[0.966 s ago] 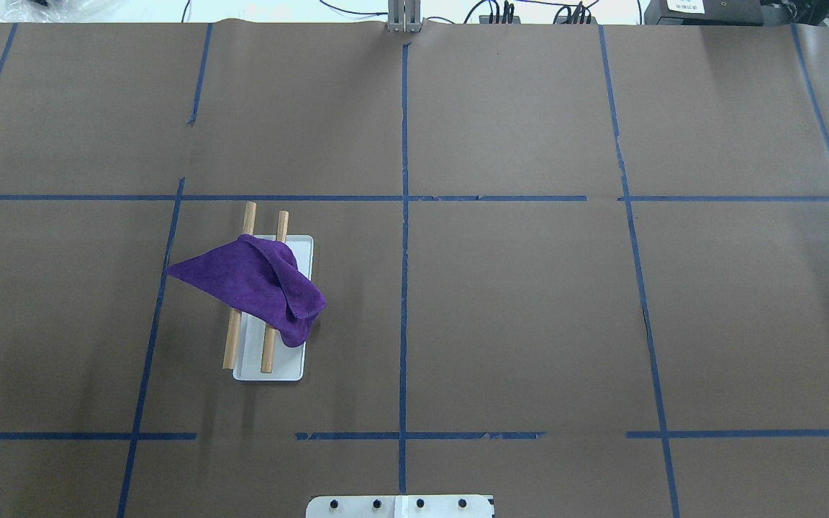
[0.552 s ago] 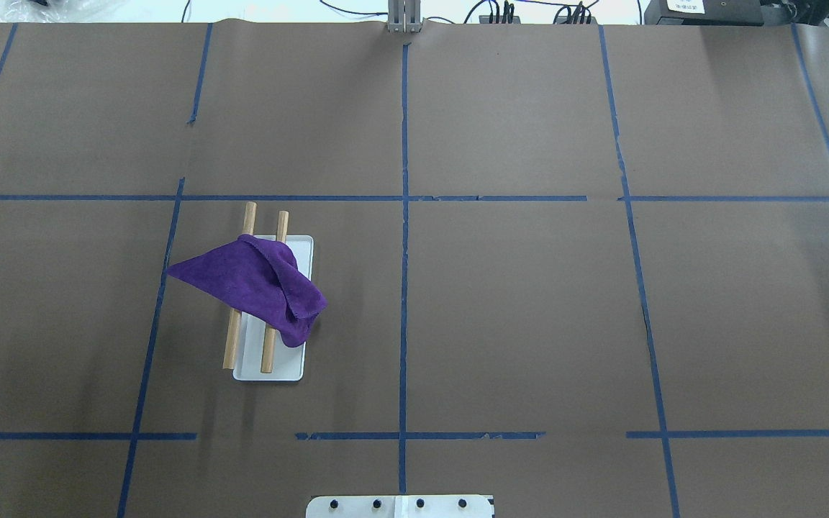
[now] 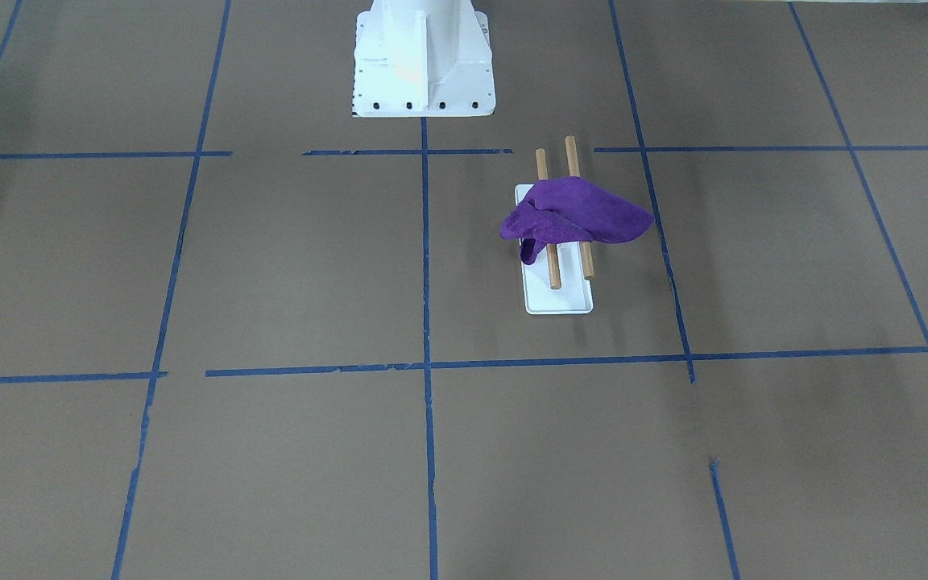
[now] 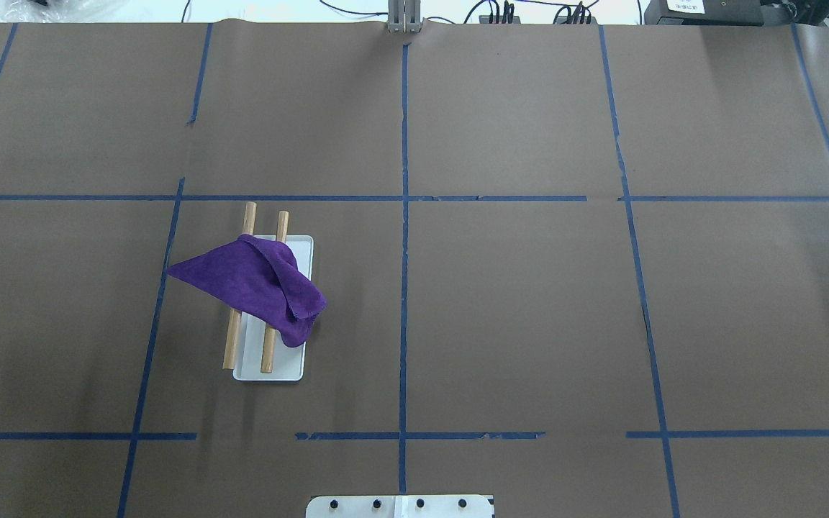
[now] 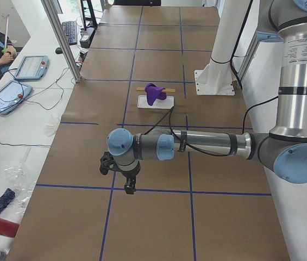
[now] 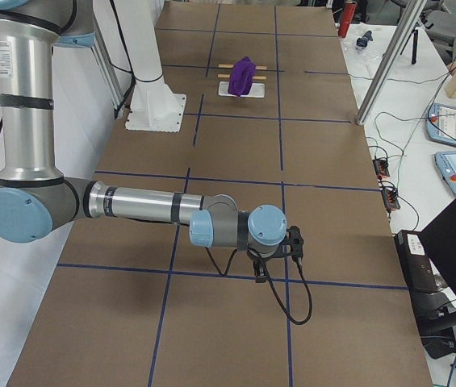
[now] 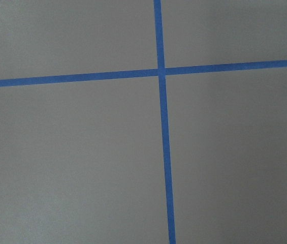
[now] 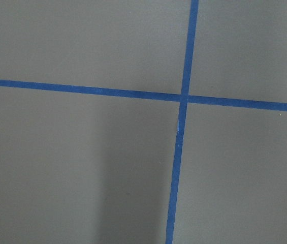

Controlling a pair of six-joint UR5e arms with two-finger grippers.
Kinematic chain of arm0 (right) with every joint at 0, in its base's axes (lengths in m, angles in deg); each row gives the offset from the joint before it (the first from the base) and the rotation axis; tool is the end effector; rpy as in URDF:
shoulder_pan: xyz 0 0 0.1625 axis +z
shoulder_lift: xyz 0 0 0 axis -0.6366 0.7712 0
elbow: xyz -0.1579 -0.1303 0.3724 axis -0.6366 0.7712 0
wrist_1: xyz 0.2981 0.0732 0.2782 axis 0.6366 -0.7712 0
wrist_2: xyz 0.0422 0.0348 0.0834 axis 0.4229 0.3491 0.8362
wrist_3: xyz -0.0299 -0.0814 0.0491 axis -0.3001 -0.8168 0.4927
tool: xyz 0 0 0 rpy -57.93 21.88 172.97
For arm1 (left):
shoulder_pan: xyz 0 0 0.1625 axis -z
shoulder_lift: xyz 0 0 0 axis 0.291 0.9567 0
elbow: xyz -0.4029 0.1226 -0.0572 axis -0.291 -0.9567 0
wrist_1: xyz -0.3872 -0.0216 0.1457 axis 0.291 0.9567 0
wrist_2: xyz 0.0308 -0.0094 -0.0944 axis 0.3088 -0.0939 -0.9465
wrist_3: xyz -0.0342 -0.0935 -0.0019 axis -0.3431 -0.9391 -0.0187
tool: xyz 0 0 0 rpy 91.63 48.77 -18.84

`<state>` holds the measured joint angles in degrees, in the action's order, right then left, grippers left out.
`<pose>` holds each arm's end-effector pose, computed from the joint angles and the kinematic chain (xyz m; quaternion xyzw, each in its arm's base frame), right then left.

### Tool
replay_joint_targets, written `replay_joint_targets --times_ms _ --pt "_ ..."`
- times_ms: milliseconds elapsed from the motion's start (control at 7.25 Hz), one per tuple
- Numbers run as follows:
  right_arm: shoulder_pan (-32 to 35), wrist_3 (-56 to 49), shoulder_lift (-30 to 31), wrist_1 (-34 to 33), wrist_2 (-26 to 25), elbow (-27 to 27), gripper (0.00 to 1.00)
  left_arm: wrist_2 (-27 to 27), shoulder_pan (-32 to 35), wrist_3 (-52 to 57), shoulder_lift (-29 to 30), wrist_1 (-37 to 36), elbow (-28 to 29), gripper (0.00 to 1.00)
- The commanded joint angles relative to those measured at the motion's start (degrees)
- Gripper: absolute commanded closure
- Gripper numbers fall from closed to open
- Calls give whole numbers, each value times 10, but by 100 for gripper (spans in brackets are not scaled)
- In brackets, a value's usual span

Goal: Hang towel on rack

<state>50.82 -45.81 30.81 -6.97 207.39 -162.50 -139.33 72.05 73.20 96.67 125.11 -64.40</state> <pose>0.0563 -0.4776 0.6655 0.0300 -0.4486 -0.0372 0.8925 -0.0531 -0.4813 0.6415 -0.0057 0.3912 0.0444 0.9192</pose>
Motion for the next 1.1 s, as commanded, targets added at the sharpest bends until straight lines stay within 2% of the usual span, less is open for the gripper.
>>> replay_joint_targets --times_ms 0,966 --pt "0 0 -1 2 -1 0 0 0 1 0 4 0 -1 0" --pt "5 -1 -1 4 1 -2 0 1 6 0 13 0 -5 0"
